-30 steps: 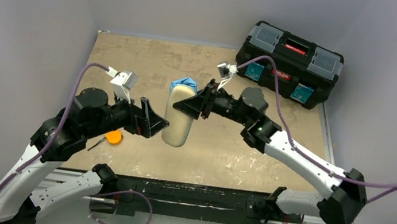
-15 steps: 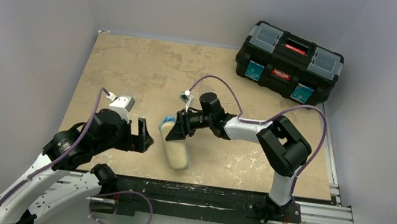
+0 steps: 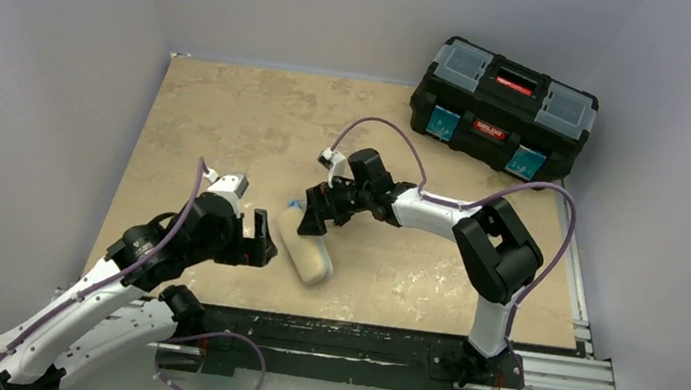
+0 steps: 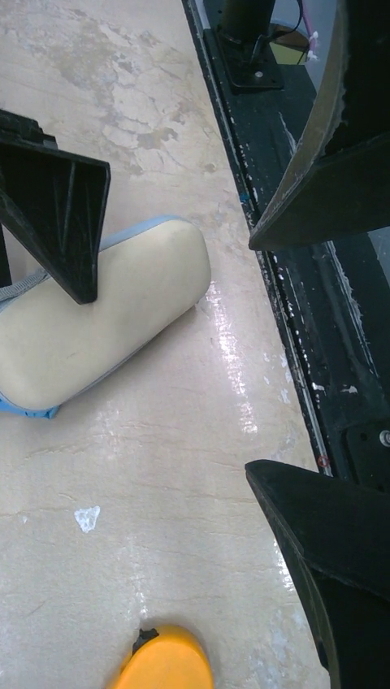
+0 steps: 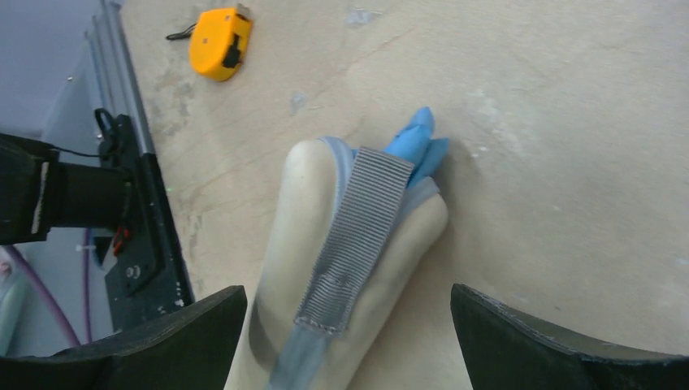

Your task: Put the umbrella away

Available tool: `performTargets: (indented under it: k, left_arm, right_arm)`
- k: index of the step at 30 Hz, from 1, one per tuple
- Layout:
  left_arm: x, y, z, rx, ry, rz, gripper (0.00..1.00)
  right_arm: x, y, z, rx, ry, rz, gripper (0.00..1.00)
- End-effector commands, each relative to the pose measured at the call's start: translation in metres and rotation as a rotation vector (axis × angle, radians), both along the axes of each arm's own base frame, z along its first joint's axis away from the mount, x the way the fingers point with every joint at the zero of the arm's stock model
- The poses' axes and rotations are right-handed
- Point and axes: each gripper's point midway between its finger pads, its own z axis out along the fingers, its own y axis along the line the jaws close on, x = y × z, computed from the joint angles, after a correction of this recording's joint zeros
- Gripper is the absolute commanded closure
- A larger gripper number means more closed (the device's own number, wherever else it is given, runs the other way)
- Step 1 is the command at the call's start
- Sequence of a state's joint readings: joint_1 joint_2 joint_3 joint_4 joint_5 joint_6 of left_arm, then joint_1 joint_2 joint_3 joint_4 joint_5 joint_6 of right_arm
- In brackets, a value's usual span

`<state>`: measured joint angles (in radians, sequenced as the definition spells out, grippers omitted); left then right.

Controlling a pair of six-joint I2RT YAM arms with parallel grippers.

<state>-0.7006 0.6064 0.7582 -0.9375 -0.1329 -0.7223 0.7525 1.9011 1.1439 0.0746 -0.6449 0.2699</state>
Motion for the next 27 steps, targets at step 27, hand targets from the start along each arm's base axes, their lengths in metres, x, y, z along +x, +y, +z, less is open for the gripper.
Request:
performTargets:
  k: [27]
  left_arm:
    - [0.043,-0.006,-0.024,0.02,-0.014,0.17,0.28]
  right_arm:
    - [0.036,-0.014,0.006,-0.052,0.101,-0.283,0.01]
